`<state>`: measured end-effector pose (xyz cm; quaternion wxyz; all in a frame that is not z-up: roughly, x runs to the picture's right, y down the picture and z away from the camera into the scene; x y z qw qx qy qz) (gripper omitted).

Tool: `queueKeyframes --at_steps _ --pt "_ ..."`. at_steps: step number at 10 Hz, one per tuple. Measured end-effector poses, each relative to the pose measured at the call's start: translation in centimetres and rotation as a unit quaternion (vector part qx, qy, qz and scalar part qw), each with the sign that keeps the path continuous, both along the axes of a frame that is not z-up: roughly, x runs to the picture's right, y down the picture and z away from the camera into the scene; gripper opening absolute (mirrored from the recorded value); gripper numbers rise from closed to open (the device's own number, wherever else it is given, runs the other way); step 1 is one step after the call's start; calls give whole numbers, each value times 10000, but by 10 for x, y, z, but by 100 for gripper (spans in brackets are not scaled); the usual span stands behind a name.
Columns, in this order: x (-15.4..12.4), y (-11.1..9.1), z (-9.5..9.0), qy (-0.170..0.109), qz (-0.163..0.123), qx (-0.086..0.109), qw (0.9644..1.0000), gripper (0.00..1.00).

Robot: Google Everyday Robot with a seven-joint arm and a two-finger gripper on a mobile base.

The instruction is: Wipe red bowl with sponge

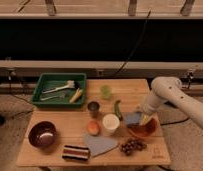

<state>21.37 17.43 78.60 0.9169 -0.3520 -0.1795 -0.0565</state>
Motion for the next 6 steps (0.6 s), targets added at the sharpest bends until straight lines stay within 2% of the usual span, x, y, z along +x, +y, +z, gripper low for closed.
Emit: queueKeyframes --at_steps 2,6 --pt "4 12 -9 -16 -101 -116 9999 0" --pt "46 38 -32 196 -127 -350 9991 0"
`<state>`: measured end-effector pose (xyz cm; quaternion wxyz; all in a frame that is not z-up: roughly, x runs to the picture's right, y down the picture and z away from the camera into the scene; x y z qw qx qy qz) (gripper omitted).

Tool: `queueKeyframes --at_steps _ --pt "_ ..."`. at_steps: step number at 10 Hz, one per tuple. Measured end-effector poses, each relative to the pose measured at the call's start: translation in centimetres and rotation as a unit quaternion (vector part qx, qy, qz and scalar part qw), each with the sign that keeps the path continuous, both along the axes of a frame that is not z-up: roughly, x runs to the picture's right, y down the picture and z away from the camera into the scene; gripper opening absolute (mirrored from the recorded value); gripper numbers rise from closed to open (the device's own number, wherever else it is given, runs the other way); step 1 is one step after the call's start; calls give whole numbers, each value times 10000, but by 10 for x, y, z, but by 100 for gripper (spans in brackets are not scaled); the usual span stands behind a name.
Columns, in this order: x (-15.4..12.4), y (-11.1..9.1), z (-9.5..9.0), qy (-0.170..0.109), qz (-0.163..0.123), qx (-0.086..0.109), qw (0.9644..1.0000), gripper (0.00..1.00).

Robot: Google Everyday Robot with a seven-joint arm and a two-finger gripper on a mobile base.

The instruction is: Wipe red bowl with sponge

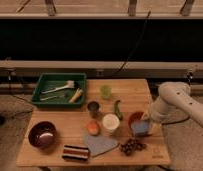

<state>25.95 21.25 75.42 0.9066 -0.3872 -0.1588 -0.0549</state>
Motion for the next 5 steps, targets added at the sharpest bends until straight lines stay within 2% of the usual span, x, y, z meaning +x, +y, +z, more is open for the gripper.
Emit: queueKeyframes --at_steps 3,5 --pt "29 -5 -3 273 199 -6 9994 0" --pt "40 -17 8 413 293 57 9987 0"
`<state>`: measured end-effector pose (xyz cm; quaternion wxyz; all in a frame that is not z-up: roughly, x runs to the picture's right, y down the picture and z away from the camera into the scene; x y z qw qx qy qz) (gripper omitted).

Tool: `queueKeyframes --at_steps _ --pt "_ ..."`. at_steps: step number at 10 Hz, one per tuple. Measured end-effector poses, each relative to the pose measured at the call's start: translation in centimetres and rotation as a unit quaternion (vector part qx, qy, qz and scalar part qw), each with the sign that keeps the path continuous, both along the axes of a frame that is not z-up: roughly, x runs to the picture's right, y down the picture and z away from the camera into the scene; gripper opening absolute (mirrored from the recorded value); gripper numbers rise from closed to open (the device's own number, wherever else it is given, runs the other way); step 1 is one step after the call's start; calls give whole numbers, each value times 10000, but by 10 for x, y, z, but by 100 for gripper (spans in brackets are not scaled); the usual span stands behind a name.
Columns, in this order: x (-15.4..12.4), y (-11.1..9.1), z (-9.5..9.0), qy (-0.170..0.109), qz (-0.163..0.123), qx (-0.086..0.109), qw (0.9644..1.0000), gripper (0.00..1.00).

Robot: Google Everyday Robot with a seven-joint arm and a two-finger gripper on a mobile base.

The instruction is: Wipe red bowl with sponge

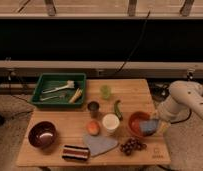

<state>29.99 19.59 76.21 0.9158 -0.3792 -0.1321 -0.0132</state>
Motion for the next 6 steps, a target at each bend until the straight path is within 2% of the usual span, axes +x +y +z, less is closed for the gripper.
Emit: queueKeyframes --at_steps 3,6 --pt "0 -14 22 48 36 56 10000 0" --pt "-29 -29 40 -144 34 206 9997 0"
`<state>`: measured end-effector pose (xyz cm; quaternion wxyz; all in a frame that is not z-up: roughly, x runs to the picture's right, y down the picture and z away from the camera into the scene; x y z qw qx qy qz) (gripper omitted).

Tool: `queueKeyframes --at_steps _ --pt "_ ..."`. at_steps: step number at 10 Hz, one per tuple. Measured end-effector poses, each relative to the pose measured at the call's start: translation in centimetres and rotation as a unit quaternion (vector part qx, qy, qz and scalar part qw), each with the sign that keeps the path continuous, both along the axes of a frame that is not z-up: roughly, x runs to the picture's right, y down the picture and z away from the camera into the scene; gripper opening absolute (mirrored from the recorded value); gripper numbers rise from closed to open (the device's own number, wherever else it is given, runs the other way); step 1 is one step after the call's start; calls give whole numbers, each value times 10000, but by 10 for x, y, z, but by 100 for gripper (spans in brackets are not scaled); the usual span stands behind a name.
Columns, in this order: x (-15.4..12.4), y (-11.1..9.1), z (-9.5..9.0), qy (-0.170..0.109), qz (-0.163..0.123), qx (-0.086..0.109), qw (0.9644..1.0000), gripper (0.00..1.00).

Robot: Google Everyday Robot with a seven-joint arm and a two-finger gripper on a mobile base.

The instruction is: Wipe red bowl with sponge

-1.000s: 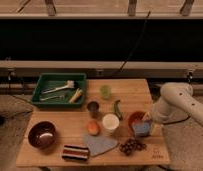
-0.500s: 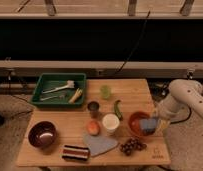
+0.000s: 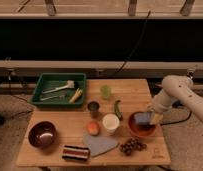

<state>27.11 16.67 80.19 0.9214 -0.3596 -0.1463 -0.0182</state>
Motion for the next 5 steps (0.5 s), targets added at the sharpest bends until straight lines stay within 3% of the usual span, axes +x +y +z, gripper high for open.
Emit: queueKeyframes --at_steps 5 --pt "-37 0 -8 -484 -90 14 9988 0"
